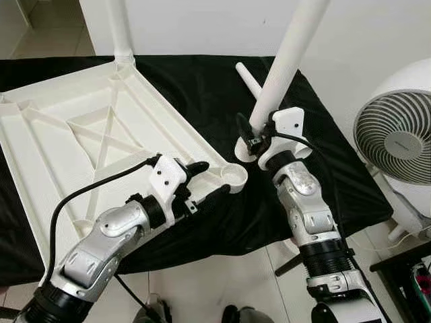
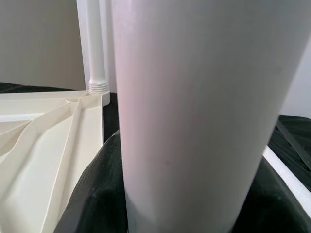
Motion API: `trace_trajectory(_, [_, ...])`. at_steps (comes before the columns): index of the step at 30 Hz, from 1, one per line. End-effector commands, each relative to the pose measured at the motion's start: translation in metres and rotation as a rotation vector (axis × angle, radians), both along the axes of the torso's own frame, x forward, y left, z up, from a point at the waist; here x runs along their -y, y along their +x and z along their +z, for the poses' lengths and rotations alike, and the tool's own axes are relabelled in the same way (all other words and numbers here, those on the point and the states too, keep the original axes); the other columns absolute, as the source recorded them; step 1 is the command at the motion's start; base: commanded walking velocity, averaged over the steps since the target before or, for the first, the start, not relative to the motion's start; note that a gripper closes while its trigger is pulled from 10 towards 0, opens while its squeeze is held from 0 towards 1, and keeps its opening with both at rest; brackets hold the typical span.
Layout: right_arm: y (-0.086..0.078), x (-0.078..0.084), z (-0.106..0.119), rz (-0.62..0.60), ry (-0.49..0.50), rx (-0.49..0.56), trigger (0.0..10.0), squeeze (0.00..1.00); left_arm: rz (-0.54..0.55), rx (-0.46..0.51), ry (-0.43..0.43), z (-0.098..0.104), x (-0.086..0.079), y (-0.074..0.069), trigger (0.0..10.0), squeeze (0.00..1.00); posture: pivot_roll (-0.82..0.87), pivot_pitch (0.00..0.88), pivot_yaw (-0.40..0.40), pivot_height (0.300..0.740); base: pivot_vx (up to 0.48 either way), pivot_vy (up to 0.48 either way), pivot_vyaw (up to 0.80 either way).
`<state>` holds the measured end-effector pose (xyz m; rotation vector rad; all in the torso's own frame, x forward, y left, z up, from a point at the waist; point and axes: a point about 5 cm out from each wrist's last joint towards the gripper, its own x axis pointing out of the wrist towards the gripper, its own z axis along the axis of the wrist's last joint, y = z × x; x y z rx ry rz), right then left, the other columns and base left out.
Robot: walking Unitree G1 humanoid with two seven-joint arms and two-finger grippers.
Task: Building children table
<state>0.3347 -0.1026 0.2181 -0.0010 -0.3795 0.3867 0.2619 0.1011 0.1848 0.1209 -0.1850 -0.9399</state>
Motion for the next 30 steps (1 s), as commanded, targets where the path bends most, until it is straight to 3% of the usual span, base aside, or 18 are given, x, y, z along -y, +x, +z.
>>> trace_trajectory(1, [-0.001, 0.001, -0.002, 0.002, 0.013, 0.003, 10.0, 0.00, -0.014, 0.016, 0.019, 0.001, -0.003, 0.001, 10.0, 0.00, 0.12, 0.110, -0.057, 0.740, 0.000, 0.000, 0.00])
trace_trajectory(14, [-0.014, -0.015, -0.022, 0.092, -0.004, -0.049, 10.0, 0.00, 0.005, 0.003, 0.017, 0.003, -0.010, -0.004, 10.0, 0.00, 0.13, 0.129, -0.047, 0.740, 0.000, 0.000, 0.00])
trace_trajectory(23, [-0.017, -0.020, -0.020, 0.115, 0.008, -0.050, 10.0, 0.00, -0.006, 0.007, 0.022, 0.003, -0.010, -0.005, 10.0, 0.00, 0.14, 0.130, -0.054, 0.740, 0.000, 0.000, 0.00])
trace_trajectory(30, [-0.025, -0.019, -0.036, 0.119, -0.016, -0.092, 10.0, 0.00, 0.001, 0.005, 0.020, 0.003, -0.011, -0.007, 10.0, 0.00, 0.14, 0.133, -0.059, 0.740, 0.000, 0.000, 0.00])
